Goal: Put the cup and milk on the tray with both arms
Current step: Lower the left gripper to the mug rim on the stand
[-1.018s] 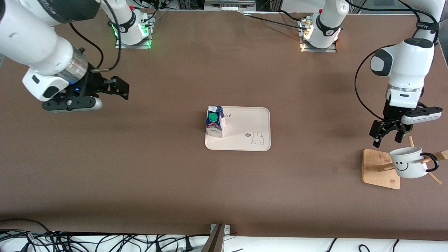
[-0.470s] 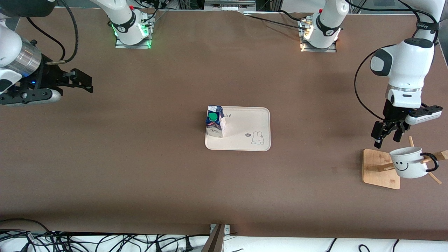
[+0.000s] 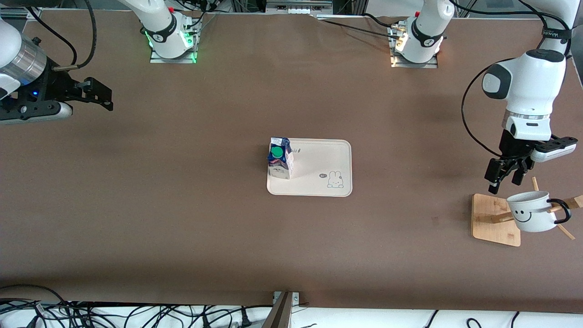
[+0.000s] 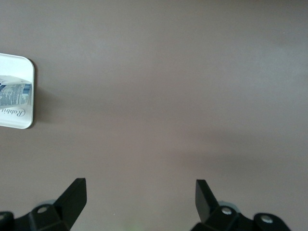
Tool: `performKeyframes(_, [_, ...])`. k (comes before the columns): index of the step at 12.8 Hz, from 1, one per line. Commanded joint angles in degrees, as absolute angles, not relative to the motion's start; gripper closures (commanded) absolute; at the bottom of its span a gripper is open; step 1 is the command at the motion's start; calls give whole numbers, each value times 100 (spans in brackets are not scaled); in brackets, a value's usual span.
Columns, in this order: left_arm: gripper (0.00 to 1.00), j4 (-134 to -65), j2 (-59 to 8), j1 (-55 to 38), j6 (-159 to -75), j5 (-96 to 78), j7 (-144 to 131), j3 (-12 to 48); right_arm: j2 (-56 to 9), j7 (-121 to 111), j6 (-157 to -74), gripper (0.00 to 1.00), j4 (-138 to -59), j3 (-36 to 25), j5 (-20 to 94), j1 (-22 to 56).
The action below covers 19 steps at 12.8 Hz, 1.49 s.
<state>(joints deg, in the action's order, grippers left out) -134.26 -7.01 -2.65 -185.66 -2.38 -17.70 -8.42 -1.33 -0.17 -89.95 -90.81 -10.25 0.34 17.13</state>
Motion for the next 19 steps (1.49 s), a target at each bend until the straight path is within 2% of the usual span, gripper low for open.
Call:
performKeyframes(1, [0, -13219, -861, -273, -18615, -202, -1837, -844, -18, -9, -9184, 0, -9229, -896, -35, 1591])
performKeyframes(6, [0, -12657, -1300, -194, -18624, -150, -1758, -853, 0, -17, -9140, 0, -9202, -923, -53, 1582])
performKeyframes(10, [0, -12551, -1397, -132, -18624, -167, -1749, -853, -149, -44, -9123, 0, -8886, -976, -53, 1582])
performKeyframes(19, [0, -12234, -1600, -53, -18642, -149, -1740, -888, -220, -17, -9176, 0, -8868, -1028, -44, 1617])
